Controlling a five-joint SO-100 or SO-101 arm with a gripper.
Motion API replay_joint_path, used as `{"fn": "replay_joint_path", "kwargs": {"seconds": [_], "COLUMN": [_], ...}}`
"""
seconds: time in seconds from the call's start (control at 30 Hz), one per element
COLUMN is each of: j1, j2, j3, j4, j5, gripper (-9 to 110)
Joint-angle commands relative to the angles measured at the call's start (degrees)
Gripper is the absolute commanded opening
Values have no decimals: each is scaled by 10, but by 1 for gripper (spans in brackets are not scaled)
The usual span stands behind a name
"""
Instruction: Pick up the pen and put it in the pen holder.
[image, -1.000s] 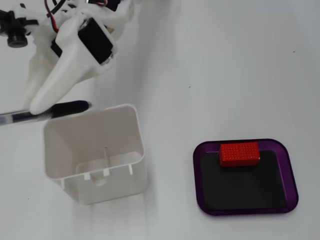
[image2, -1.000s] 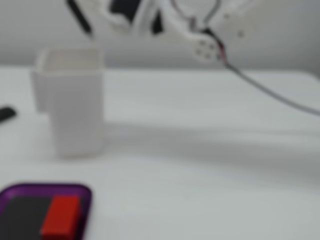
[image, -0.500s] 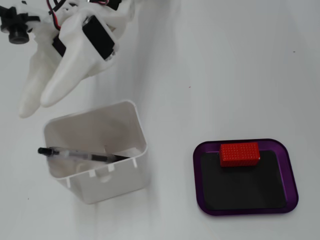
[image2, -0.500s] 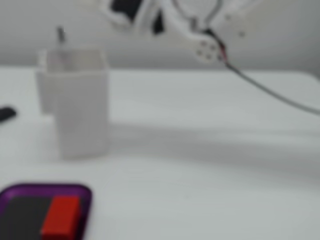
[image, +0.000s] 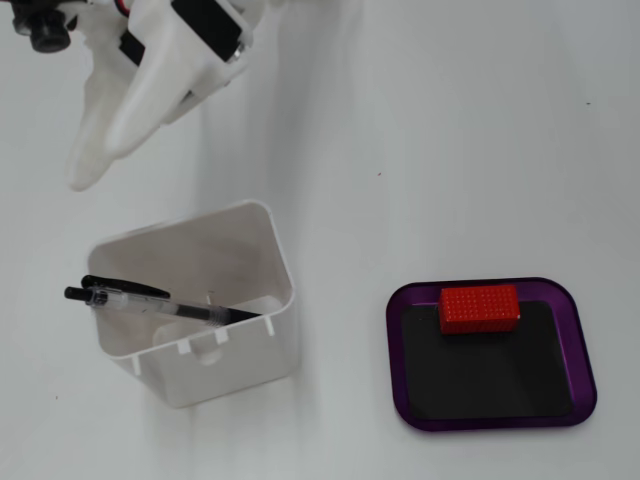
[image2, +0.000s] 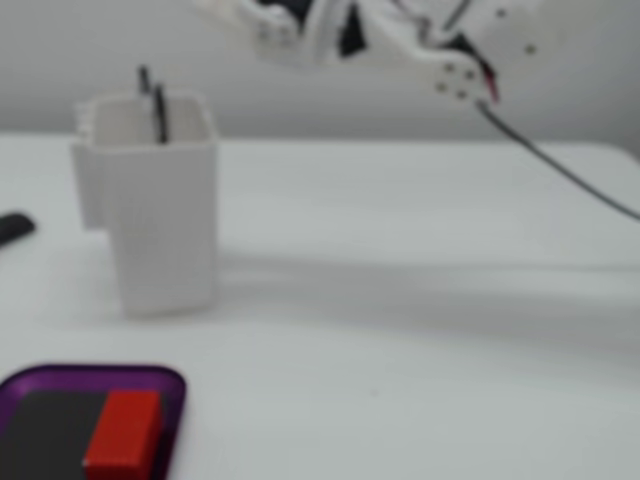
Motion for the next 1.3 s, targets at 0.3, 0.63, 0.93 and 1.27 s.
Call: {"fn": "replay_joint_path", "kwargs": {"seconds": [0.3, 0.63, 0.93, 1.27], "j1": [4, -32, -41, -40], "j2": [527, 727, 908, 1084], "j3": [46, 182, 402, 546], "j4": [832, 1121, 1137, 1218], "j5": [399, 596, 594, 601], "gripper": [11, 11, 11, 10]}}
